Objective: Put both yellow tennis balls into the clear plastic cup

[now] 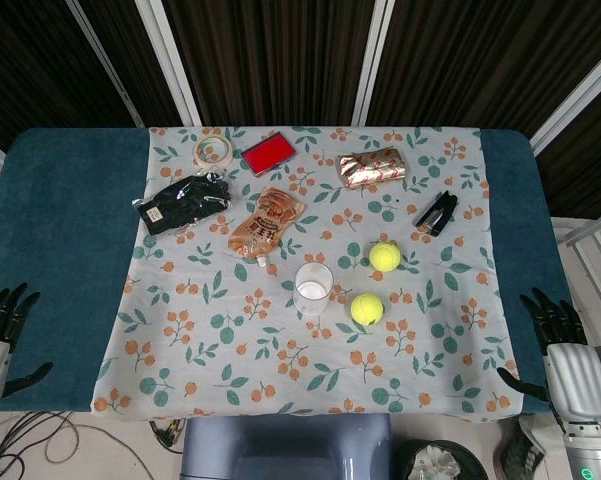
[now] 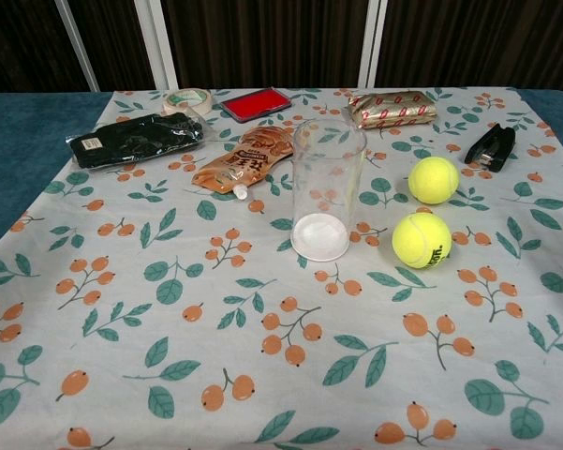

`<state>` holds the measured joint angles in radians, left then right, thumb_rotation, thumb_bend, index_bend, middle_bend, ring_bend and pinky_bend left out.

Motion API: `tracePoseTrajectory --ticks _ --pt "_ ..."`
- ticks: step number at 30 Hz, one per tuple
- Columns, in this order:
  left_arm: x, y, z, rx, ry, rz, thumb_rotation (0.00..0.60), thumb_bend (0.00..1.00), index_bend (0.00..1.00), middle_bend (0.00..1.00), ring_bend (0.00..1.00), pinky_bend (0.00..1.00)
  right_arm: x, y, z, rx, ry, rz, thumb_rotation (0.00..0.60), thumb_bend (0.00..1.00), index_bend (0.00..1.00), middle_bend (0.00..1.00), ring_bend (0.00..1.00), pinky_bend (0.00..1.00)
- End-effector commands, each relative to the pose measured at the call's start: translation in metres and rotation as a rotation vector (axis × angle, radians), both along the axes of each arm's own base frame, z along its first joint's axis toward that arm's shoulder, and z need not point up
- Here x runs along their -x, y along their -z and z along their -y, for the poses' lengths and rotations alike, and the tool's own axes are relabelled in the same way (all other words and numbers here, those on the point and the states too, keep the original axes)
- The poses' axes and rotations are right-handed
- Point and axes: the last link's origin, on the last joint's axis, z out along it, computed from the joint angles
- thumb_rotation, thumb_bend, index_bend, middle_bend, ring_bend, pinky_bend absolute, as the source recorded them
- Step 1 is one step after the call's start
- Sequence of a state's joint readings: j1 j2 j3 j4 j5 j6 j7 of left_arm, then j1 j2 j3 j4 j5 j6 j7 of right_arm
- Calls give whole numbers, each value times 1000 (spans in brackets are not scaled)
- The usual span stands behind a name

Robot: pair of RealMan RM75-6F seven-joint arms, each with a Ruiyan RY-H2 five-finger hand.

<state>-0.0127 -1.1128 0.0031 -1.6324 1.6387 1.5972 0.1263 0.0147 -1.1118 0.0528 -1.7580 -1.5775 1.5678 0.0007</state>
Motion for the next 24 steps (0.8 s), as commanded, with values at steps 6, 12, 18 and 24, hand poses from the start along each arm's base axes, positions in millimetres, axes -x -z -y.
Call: tracePoseTrajectory --ticks 6,12,18,24 --pt "0 -2 0 -20 -14 0 600 41 84 0 0 62 1 -1 0 -3 8 0 600 98 89 14 110 0" --pt "2 -6 2 -34 -43 6 600 41 84 0 0 62 1 -1 0 -15 20 3 600 98 89 14 110 0" --pt "3 -8 1 -41 -52 12 600 41 84 0 0 62 -2 0 -4 -41 45 51 600 98 89 14 110 0" --pt "4 -10 0 -43 -67 14 600 41 84 0 0 62 -12 4 -6 -144 41 104 600 98 89 14 110 0"
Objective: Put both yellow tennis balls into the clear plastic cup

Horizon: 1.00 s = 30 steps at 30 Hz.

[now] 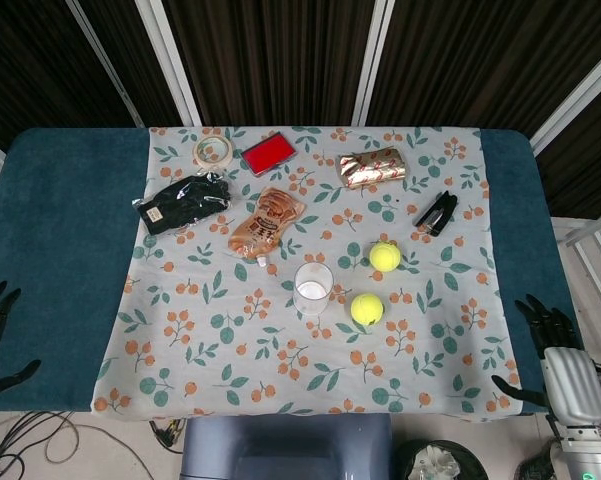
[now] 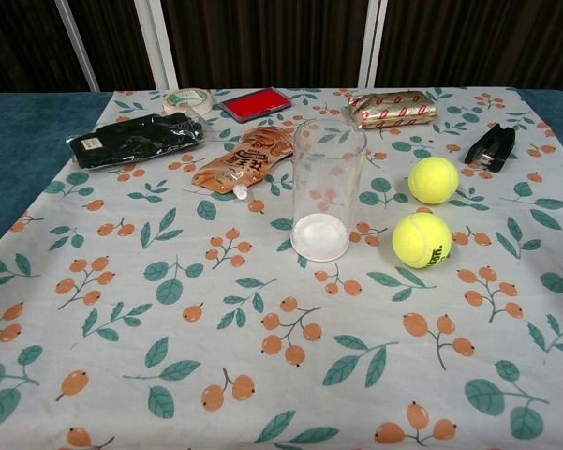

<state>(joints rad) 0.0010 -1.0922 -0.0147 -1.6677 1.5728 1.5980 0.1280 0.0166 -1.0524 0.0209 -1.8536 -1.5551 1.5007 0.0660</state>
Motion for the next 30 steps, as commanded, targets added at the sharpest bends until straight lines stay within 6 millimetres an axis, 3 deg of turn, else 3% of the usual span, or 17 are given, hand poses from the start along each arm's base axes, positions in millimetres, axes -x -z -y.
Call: tracePoseTrajectory --ticks 1,10,13,15,21,30 --pt "-1 -1 0 -2 1 1 600 41 84 0 0 62 -6 4 2 -70 -20 2 600 98 89 14 110 0" --pt "-1 -2 3 -7 -2 4 600 41 84 0 0 63 -41 25 43 -245 -113 2 600 98 89 14 110 0" --pt "2 -2 0 -6 -23 11 600 41 83 0 0 65 -61 41 73 -317 -120 48 600 98 89 14 110 0" --pt "3 -2 -1 -5 -28 12 600 41 83 0 0 66 -66 45 80 -328 -115 45 600 98 89 14 110 0" --pt "4 -1 -2 0 -38 10 600 41 82 0 0 68 -92 65 96 -359 -129 34 600 98 98 17 111 0" --pt "5 -2 -3 2 -46 12 600 41 81 0 0 68 -113 93 105 -393 -124 26 600 98 126 41 156 0"
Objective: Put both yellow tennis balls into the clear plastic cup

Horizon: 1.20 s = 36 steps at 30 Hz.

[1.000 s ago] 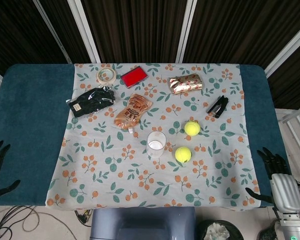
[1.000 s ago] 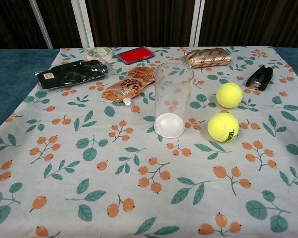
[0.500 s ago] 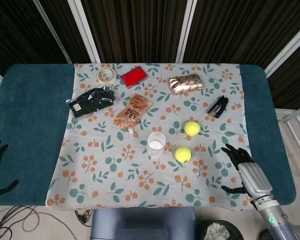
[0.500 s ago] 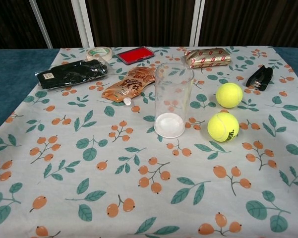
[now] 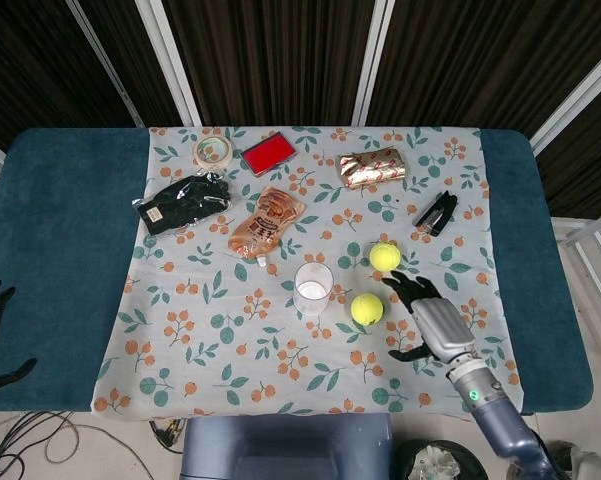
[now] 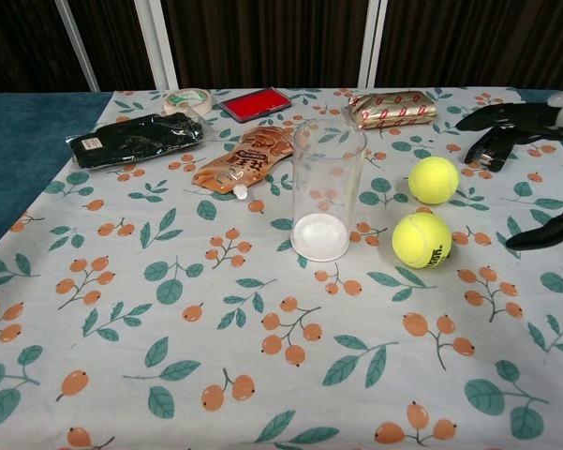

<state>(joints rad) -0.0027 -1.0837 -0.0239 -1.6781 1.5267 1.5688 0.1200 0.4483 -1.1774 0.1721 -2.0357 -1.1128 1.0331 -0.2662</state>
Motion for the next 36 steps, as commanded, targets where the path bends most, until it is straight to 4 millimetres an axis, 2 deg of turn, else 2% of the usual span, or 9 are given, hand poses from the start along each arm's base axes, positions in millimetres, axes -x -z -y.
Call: tracePoseTrajectory --ticks 1,4,9,22,28,36 --pt "0 0 0 0 -2 1 600 41 81 0 0 69 -11 15 3 -27 -2 1 600 98 130 46 164 0" --pt "2 -2 -1 -7 -11 6 600 41 82 0 0 69 -15 33 7 -39 6 -19 600 98 140 56 179 0" --pt "4 -5 -2 -15 -23 11 600 41 81 0 0 69 -15 50 14 -24 27 -61 600 97 156 63 181 0" --pt "5 -4 -3 -7 -55 6 600 40 80 0 0 75 -11 71 22 -23 33 -130 600 97 185 88 184 0" --pt "5 -4 -2 -5 -60 6 600 40 80 0 0 80 -13 79 24 -23 27 -143 600 98 204 136 232 0" --pt "6 -7 -3 -12 -61 9 600 41 80 0 0 98 -12 94 40 -8 48 -151 600 98 231 145 246 0"
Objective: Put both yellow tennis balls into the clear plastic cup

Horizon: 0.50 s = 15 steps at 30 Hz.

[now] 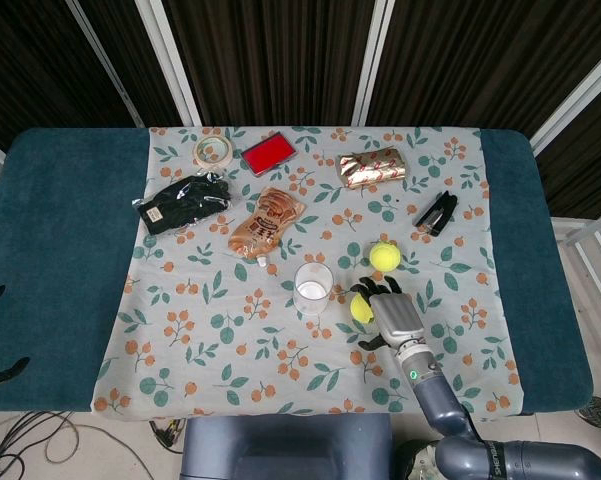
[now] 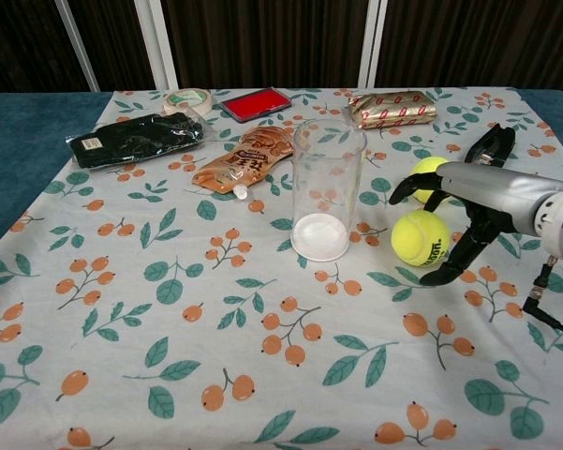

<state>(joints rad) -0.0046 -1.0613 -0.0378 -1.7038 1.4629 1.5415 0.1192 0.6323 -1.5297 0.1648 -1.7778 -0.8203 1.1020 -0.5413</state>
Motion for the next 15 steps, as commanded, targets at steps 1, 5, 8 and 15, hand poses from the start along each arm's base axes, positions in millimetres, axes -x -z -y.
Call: tracePoseTrajectory --ticks 1,5,8,15 --pt "1 -1 0 -2 -2 1 600 41 81 0 0 98 0 6 9 10 4 -10 600 99 234 148 251 0" --pt "1 -1 -1 1 -6 0 600 41 82 0 0 98 3 13 16 11 18 -30 600 108 244 163 269 0" --pt "1 0 -1 3 -8 -2 600 41 85 0 0 98 4 19 21 13 25 -40 600 113 258 179 295 0" --pt "2 -1 0 2 -15 -2 600 41 103 0 0 98 1 23 27 33 14 -38 600 181 307 237 385 20"
